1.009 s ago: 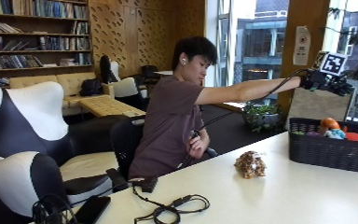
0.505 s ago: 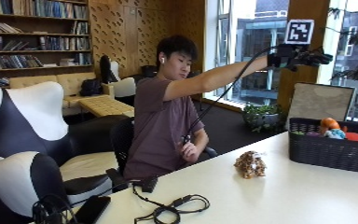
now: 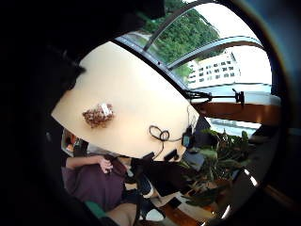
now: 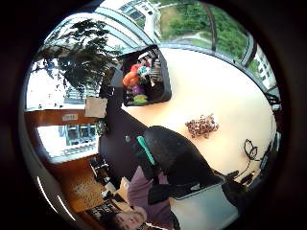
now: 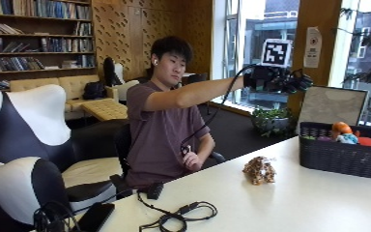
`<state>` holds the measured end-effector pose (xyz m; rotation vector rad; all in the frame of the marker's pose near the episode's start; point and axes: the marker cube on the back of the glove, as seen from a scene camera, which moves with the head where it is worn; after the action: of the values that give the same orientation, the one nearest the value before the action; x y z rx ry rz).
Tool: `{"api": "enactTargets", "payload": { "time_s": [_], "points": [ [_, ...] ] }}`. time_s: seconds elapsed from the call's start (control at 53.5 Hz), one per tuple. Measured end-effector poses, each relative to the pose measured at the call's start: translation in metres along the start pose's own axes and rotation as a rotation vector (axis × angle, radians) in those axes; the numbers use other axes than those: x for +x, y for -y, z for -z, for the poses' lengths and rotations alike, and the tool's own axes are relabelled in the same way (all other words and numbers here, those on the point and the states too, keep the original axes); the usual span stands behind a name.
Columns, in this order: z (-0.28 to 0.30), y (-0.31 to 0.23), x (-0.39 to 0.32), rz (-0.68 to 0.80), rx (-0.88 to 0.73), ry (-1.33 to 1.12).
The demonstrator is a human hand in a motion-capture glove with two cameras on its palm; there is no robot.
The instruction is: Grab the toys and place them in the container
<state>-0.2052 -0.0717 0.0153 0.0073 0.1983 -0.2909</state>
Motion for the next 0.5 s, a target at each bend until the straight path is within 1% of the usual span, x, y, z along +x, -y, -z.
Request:
{"api": "enactTargets", "payload": {
  "time_s": [0.131,0.15,0.206,0.224,0.28,0.374,0.467,0.505],
  "points": [
    [-0.039,0.001,-0.001,-0.007,-0.008,-0.013],
    [-0.043,0.000,-0.003,0.010,-0.010,-0.002],
    [-0.060,-0.004,-0.005,0.135,-0.019,-0.006],
    [-0.066,-0.005,-0.006,0.149,-0.023,-0.006],
    [-0.086,-0.003,-0.015,0.110,-0.040,0.018],
    [-0.114,-0.002,-0.012,0.149,-0.052,-0.072],
    [-0.144,-0.002,-0.024,0.145,-0.076,0.001],
    [-0.153,0.000,-0.018,0.133,-0.076,-0.049]
  ]
}}
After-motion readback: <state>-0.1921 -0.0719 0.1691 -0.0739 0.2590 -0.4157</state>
